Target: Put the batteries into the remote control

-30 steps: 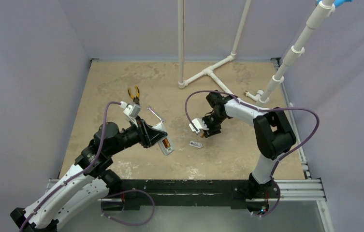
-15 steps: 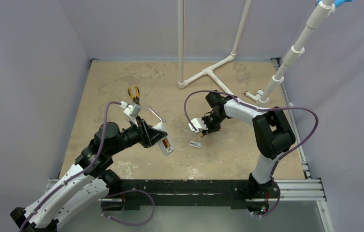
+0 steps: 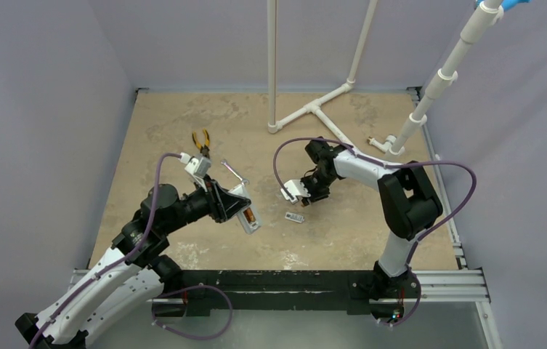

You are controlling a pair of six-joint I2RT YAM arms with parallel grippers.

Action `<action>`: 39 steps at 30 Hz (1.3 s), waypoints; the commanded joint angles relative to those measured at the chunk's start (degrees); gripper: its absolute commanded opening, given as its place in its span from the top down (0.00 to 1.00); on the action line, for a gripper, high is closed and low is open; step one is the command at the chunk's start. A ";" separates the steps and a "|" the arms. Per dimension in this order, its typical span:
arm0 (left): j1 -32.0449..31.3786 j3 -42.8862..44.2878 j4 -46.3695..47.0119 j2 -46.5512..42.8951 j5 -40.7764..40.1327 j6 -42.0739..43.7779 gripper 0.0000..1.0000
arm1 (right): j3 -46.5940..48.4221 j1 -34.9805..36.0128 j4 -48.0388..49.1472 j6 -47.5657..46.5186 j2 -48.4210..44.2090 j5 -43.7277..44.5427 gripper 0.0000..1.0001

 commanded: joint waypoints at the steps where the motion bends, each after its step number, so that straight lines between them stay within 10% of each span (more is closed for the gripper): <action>1: 0.09 -0.04 1.33 -0.84 0.07 -0.25 1.00 | 0.60 1.06 -3.22 -1.45 2.05 -1.28 0.67; 26: 0.06 -0.45 0.45 -2.19 -0.86 -0.46 1.00 | 0.65 1.43 -2.69 6.32 -2.75 -7.45 1.00; 39: 0.11 -0.52 2.90 0.41 -1.06 -1.37 1.00 | -18.73 6.58 40.65 66.23 -36.61 -0.36 1.00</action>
